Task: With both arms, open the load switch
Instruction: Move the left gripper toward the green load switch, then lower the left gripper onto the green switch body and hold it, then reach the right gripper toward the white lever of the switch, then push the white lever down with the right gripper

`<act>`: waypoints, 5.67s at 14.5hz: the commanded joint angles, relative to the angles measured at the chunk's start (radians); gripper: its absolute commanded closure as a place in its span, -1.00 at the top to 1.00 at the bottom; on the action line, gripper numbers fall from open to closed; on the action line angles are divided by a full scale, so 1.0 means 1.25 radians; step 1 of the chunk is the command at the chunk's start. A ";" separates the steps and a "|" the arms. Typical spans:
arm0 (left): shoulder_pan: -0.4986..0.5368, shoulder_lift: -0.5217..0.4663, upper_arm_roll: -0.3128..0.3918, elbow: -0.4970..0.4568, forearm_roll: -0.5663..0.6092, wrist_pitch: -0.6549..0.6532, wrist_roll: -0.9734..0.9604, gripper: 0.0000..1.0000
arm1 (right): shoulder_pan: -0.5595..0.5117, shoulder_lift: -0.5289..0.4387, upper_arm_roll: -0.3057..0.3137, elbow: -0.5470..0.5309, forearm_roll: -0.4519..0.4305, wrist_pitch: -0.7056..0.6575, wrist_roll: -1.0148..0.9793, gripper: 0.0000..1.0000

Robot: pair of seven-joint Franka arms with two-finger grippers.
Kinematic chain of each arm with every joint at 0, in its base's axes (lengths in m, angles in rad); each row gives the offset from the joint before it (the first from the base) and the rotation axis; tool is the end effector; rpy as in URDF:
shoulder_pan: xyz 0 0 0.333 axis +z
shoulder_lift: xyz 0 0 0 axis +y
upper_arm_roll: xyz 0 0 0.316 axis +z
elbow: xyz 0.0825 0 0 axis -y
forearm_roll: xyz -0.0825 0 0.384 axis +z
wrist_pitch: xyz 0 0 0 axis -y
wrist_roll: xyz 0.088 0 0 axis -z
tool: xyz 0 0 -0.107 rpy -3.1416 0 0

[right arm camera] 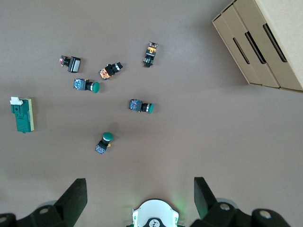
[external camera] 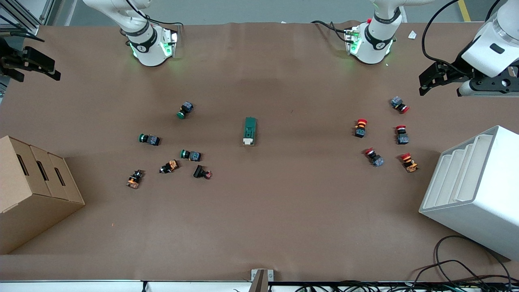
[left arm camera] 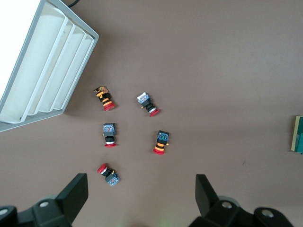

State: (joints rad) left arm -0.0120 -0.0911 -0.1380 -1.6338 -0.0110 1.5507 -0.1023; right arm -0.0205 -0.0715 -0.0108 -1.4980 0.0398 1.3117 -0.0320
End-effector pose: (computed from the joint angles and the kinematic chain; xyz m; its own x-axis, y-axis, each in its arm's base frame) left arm 0.5175 -0.0830 0.6417 0.9988 -0.0474 0.0073 -0.0474 -0.9989 -0.0008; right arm 0.5029 -0.0110 0.6747 0.9935 0.0112 -0.1130 0.0063 -0.9990 -0.0438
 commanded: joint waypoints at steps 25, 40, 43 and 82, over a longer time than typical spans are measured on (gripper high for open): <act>-0.486 0.433 -0.177 0.047 0.288 0.432 -0.898 1.00 | -0.004 -0.005 0.007 0.001 -0.009 0.000 0.010 1.00; -0.674 0.627 -0.179 -0.132 1.065 0.546 -1.576 0.99 | -0.011 0.126 0.007 0.009 -0.001 0.037 -0.003 1.00; -0.693 0.651 -0.179 -0.153 1.216 0.540 -1.701 0.98 | -0.003 0.136 0.007 -0.001 -0.004 0.064 0.011 1.00; -0.770 0.774 -0.167 -0.201 1.515 0.314 -2.013 0.98 | 0.597 0.634 0.010 -0.029 0.117 0.594 1.504 1.00</act>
State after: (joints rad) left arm -0.9683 0.8581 -0.3576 -1.8654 1.8739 1.9420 -2.5880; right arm 0.7045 0.7102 0.0090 -1.5378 0.1756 2.0521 1.8175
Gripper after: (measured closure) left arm 0.009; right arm 0.000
